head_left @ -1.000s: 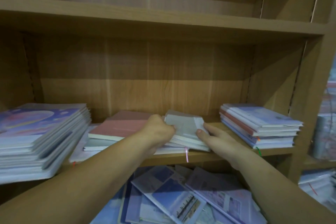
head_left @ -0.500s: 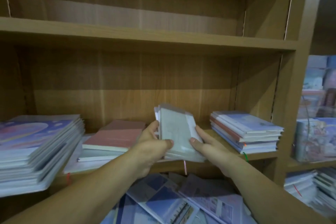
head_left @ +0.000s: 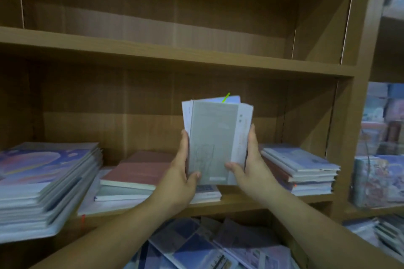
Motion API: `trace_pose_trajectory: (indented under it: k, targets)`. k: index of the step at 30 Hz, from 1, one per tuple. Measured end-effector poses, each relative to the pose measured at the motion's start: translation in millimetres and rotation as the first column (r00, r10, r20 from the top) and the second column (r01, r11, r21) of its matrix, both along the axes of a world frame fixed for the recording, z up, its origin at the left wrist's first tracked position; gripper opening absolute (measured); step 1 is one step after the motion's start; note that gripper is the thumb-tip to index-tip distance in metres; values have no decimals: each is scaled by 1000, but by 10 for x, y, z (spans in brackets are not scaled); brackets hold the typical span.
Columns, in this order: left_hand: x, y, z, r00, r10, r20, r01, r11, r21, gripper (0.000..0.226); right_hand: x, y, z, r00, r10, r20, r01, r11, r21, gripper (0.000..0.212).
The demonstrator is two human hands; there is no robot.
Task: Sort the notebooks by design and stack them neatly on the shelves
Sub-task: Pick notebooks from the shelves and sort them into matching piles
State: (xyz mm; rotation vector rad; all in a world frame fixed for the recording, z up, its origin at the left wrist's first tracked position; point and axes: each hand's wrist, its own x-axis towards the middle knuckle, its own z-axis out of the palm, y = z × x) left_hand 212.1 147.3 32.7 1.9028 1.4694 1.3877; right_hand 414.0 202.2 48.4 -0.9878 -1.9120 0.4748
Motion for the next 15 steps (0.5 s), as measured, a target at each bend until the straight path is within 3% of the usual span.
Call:
trace_pose_trajectory:
  k: [6,11,15]
  targets:
    - [-14,84,-231,985,90,-150,-97,994,-46,94,-27,46,-392,998,-47,-44,47,999,-5,100]
    - [-2,128,-302,942,105,-320,-139,987,-87,97,-16,69,-597,998,-60,12,61,993,-97,96]
    - [-25,184,-227,976,25,-218,-59,987,-150,92,16,108,-540,999,-39,-26,35,989,-145,92]
